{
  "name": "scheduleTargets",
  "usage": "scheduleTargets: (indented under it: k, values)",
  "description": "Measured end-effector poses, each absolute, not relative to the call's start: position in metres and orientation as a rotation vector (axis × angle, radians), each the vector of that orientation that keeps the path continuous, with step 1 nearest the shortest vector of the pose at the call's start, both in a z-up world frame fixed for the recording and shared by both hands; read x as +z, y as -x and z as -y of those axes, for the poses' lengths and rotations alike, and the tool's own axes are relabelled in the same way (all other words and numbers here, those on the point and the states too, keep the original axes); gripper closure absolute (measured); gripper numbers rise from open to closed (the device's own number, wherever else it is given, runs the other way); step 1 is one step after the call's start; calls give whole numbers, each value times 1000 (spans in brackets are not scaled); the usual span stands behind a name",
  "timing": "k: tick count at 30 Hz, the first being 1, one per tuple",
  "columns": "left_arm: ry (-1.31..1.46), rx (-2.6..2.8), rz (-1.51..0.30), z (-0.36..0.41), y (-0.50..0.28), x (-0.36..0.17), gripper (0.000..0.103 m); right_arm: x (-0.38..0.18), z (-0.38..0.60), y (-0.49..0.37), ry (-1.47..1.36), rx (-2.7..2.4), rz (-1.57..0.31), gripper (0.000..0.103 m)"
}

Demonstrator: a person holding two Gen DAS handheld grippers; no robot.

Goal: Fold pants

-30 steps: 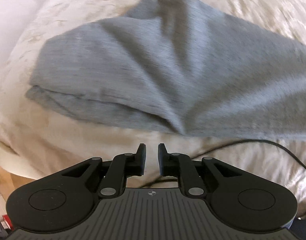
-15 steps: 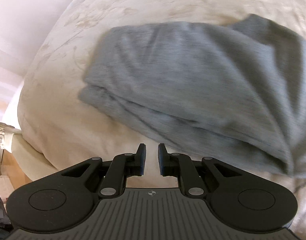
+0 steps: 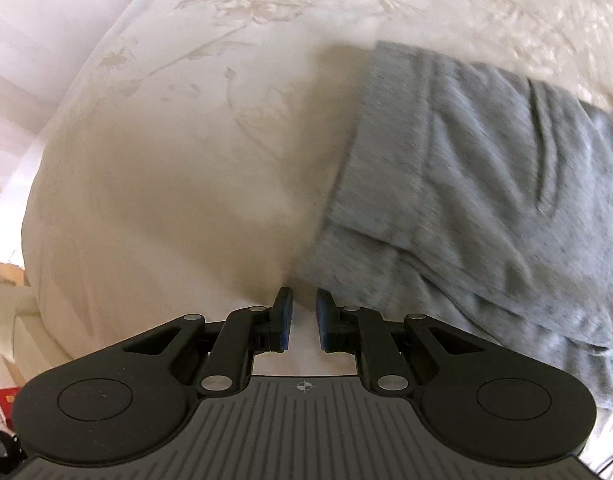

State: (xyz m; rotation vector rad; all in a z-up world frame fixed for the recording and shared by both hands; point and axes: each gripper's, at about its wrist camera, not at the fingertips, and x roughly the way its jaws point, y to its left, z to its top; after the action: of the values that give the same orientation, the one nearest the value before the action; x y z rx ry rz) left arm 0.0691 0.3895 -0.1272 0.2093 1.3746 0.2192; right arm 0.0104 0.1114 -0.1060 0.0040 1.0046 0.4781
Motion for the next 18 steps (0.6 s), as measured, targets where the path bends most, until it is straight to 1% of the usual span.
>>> scheduleTargets:
  k: [2, 9, 10, 11, 12, 14, 18]
  values:
    - [-187, 202, -1374, -397, -71, -125, 89, -117, -144, -17, 58, 519, -1008, 42]
    - [-119, 156, -1370, -422, -77, -122, 89, -150, -212, -35, 285, 493, -995, 43]
    - [-116, 155, -1371, -427, -80, -123, 89, -154, -216, -39, 308, 497, -990, 50]
    - [-112, 155, -1370, -429, -81, -123, 89, -153, -216, -44, 322, 508, -988, 84]
    - [-107, 154, -1369, -435, -84, -125, 89, -153, -216, -47, 319, 537, -982, 100]
    - [-98, 155, -1368, -438, -82, -123, 89, -145, -207, -53, 257, 557, -981, 99]
    - [-72, 195, -1332, -448, -77, -106, 89, -104, -183, -44, 127, 608, -942, 99]
